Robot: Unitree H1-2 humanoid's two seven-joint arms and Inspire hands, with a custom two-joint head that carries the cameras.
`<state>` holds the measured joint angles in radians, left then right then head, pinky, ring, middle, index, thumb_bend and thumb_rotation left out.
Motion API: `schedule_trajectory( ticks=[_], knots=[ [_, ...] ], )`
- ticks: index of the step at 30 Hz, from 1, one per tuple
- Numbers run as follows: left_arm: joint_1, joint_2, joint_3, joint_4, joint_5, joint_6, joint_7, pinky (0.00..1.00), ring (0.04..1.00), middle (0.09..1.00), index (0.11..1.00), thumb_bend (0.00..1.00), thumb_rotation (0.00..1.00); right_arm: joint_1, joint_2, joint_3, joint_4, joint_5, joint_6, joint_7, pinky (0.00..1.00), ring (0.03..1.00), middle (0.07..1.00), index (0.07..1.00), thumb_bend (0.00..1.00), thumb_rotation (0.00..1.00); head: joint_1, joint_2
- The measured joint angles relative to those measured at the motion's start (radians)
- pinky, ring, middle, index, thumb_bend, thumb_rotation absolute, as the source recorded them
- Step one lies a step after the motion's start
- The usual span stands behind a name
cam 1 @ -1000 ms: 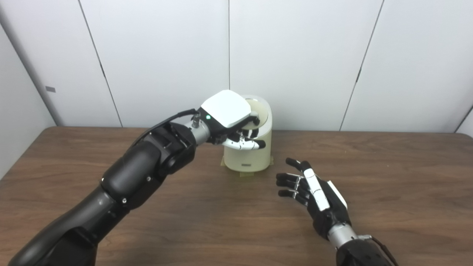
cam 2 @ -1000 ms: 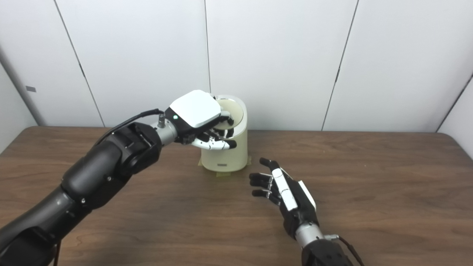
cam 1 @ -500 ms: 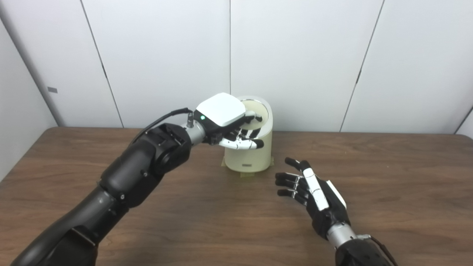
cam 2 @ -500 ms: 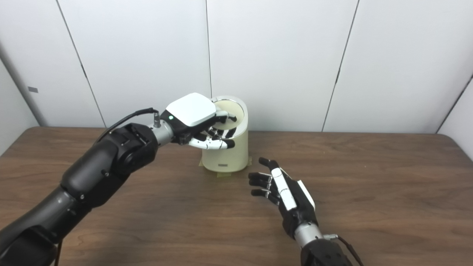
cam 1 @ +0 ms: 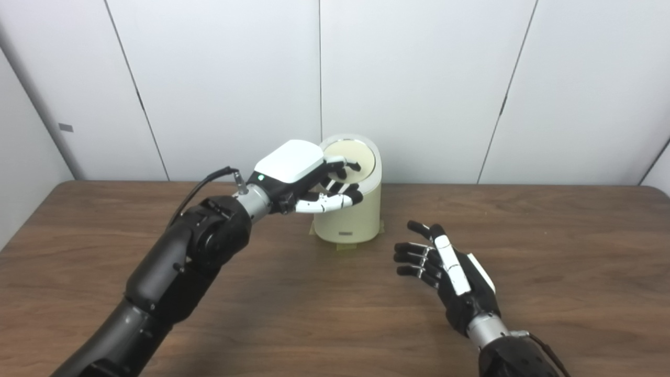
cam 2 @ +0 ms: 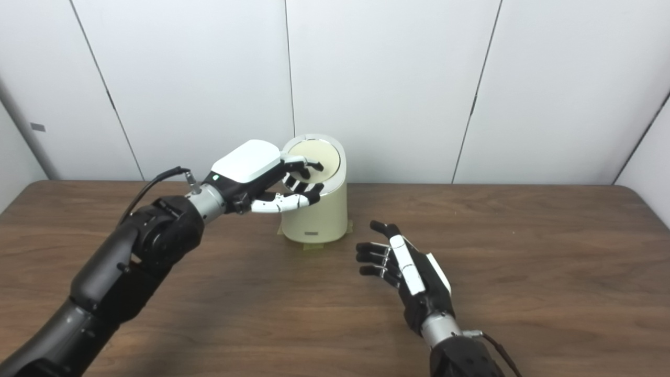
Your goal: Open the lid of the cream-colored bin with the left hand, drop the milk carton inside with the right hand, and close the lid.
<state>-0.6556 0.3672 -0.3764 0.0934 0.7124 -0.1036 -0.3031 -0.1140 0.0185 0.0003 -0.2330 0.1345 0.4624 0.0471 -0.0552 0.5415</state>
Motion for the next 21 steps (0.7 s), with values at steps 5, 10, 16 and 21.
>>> schedule_trajectory(
  ticks=[5,10,16,21],
  knots=[
    [0.055,-0.043,0.093,-0.054,-0.020,0.012,0.061,0.67,0.768,0.753,0.830,0.38,0.84,0.000,-0.002,-0.006,-0.004,0.010,0.000,0.000,0.61,0.671,0.639,0.820,0.49,0.83,0.005,0.005],
    [0.072,-0.052,0.183,-0.114,-0.057,0.034,0.101,0.75,0.842,0.844,0.868,0.37,0.83,0.000,-0.003,-0.009,-0.013,0.013,0.000,0.001,0.58,0.665,0.640,0.825,0.49,0.82,0.008,0.012],
    [0.176,-0.066,0.269,-0.162,-0.171,0.102,0.102,0.81,0.868,0.865,0.893,0.35,0.82,0.003,-0.013,-0.021,-0.023,0.020,0.000,0.001,0.56,0.655,0.649,0.831,0.49,0.82,0.017,0.018],
    [0.285,-0.076,0.321,-0.207,-0.246,0.164,0.102,0.82,0.856,0.859,0.898,0.30,0.78,0.006,-0.013,-0.031,-0.038,0.021,0.000,-0.002,0.59,0.652,0.655,0.818,0.50,0.81,0.023,0.025]
  ],
)
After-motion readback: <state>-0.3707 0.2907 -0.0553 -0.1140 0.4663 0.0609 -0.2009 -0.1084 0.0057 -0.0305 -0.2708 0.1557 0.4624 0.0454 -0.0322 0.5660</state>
